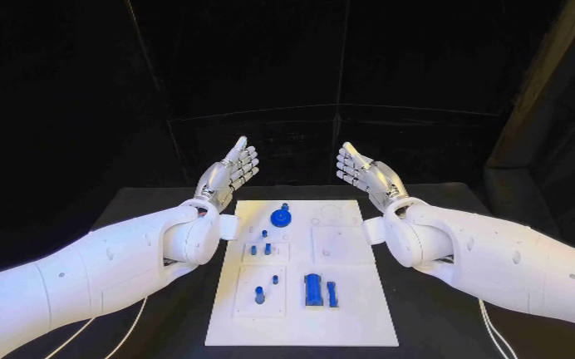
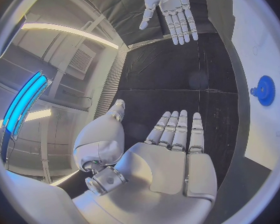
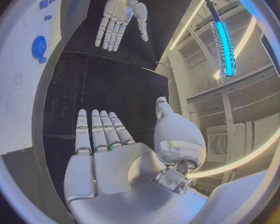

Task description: Assemble the parts on the task board

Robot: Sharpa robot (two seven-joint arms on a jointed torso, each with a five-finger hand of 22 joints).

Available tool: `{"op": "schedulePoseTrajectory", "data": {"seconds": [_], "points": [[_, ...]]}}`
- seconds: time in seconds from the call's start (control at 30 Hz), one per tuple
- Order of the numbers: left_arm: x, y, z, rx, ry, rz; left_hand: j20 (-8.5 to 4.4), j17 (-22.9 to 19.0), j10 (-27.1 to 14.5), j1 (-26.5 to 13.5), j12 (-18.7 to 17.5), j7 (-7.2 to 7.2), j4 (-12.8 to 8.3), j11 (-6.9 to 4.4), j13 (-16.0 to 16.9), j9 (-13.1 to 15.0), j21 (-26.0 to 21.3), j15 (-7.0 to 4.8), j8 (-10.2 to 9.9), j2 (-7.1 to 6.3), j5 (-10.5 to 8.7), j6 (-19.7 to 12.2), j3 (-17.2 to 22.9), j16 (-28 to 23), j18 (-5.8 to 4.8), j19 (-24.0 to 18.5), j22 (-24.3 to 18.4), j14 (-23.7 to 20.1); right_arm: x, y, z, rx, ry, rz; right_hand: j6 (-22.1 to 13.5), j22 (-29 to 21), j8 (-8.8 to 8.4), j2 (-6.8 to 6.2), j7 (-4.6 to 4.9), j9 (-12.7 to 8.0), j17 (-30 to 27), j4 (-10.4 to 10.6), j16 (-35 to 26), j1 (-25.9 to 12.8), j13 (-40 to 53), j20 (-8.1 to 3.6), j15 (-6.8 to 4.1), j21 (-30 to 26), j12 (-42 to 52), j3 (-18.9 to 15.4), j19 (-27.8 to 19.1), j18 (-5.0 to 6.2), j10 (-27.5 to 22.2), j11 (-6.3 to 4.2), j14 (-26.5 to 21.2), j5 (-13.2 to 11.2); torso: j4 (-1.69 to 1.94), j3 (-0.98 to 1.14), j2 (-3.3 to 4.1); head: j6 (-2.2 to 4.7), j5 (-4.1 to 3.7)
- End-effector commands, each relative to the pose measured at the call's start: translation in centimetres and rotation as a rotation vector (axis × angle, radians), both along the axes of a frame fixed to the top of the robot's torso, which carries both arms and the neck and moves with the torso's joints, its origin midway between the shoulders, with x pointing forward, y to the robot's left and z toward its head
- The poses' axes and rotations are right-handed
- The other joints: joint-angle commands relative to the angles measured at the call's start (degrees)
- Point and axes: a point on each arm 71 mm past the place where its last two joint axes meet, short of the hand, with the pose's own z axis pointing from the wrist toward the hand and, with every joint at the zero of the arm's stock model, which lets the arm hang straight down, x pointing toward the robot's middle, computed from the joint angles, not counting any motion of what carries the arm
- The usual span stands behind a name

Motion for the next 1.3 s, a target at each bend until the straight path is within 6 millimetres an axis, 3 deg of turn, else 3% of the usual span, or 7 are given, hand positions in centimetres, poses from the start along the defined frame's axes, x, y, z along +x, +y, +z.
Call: {"op": "schedulePoseTrajectory", "data": {"seconds": [0.03, 0.07, 0.1, 0.13, 0.93, 1.0, 1.3], "points": [[-1.2, 0.1, 0.5, 0.100, -0.010, 0.145, -2.10, -0.19, -6.91, -9.05, -0.42, -3.94, 0.09, -2.56, -0.16, -0.14, -0.47, -1.72, -0.42, -0.04, -0.44, -6.84, -1.83, -1.91, -5.88, -5.46, -3.02, -6.80, -1.1, -0.5, 0.5, 0.024, -0.003, -0.169, -6.97, -0.17, -0.44, -0.13, -3.42, -0.19, -0.60, 0.02, -0.48, -10.41, -0.15, -5.70, -0.68, -0.64, -0.42, 0.64, -7.74, -1.93, -7.87, -1.63, -8.09, -0.32, -0.08, 0.03, 0.04, -0.03, 0.03], [-1.7, 0.0, 0.6, 0.104, -0.009, 0.154, -2.29, -0.19, -7.55, -9.86, -0.42, -3.94, 0.09, -2.56, -0.16, -0.14, -0.47, -1.72, -0.42, -0.04, -0.44, -7.51, -5.93, -1.91, -5.88, -5.95, -3.02, -7.42, -1.4, -0.4, 0.6, 0.029, 0.001, -0.177, -7.57, -0.17, -0.44, -0.13, -3.42, -0.19, -0.60, 0.02, -0.48, -11.26, -0.15, -5.70, -0.68, -0.64, -0.42, 0.64, -8.37, -6.18, -8.55, -1.63, -8.74, -0.32, -0.08, 0.03, 0.04, -0.03, 0.03], [-2.1, -0.2, 0.8, 0.108, -0.007, 0.162, -2.49, -0.19, -8.13, -10.64, -0.42, -3.94, 0.09, -2.56, -0.16, -0.14, -0.47, -1.72, -0.42, -0.04, -0.44, -8.12, -5.93, -1.91, -5.88, -6.41, -3.02, -8.02, -1.8, -0.3, 0.6, 0.033, 0.005, -0.185, -8.23, -0.17, -0.44, -0.13, -3.42, -0.19, -0.60, 0.02, -0.48, -12.24, -0.15, -5.70, -0.68, -0.64, -0.42, 0.64, -9.11, -6.18, -9.28, -1.63, -9.51, -0.32, -0.08, 0.03, 0.04, -0.03, 0.03], [-2.6, -0.3, 0.9, 0.114, -0.006, 0.173, -6.66, -0.19, -8.87, -11.59, -0.42, -3.94, 0.09, -2.56, -0.16, -0.14, -0.47, -1.72, -0.42, -0.04, -0.44, -8.82, -5.93, -1.91, -5.88, -7.00, -3.02, -8.72, -2.2, -0.2, 0.7, 0.039, 0.010, -0.194, -8.89, -0.17, -0.44, -0.13, -3.42, -0.19, -0.60, 0.02, -0.48, -13.22, -0.15, -5.70, -0.68, -0.64, -0.42, 0.64, -9.73, -6.18, -10.01, -1.63, -10.28, -0.32, -0.08, 0.03, 0.04, -0.03, 0.03], [-4.5, -0.8, 1.7, 0.131, -0.001, 0.210, -6.66, -0.19, -16.98, -22.23, -0.42, -3.94, 0.09, -2.56, -0.16, -0.14, -0.47, -1.72, -0.42, -0.04, -0.44, -16.86, -5.93, -1.91, -5.88, -17.23, -3.02, -16.75, -3.1, 0.0, 0.9, 0.049, 0.021, -0.213, -16.86, -0.17, -0.44, -0.13, -3.42, -0.19, -0.60, 0.02, -0.48, -25.41, -0.15, -5.70, -0.68, -0.64, -0.42, 0.64, -18.89, -6.18, -19.26, -1.63, -19.76, -0.32, -0.08, 0.03, 0.04, -0.03, 0.03], [-4.5, -0.8, 1.7, 0.131, -0.001, 0.210, -6.66, -0.19, -21.87, -23.85, -0.42, -3.94, 0.09, -2.56, -0.16, -0.14, -0.47, -1.72, -0.42, -0.04, -0.44, -21.65, -5.93, -1.91, -5.88, -17.23, -3.02, -21.55, -3.1, 0.0, 0.9, 0.049, 0.021, -0.213, -17.25, -0.17, -0.44, -0.13, -3.42, -0.19, -0.60, 0.02, -0.48, -25.95, -0.15, -5.70, -0.68, -0.64, -0.42, 0.64, -19.15, -6.18, -19.57, -1.63, -20.02, -0.32, -0.08, 0.03, 0.04, -0.03, 0.03], [-4.5, -0.8, 1.7, 0.131, -0.001, 0.210, -6.66, -0.19, -21.87, -28.54, -0.42, -3.94, 0.09, -2.56, -0.16, -0.14, -0.47, -1.72, -0.42, -0.04, -0.44, -21.65, -5.93, -1.91, -5.88, -17.23, -3.02, -21.55, -3.1, 0.0, 0.9, 0.049, 0.021, -0.213, -21.80, -0.17, -0.44, -0.13, -3.42, -0.19, -0.60, 0.02, -0.48, -32.69, -0.15, -5.70, -0.68, -0.64, -0.42, 0.64, -24.35, -6.18, -24.79, -1.63, -25.38, -0.32, -0.08, 0.03, 0.04, -0.03, 0.03]]}}
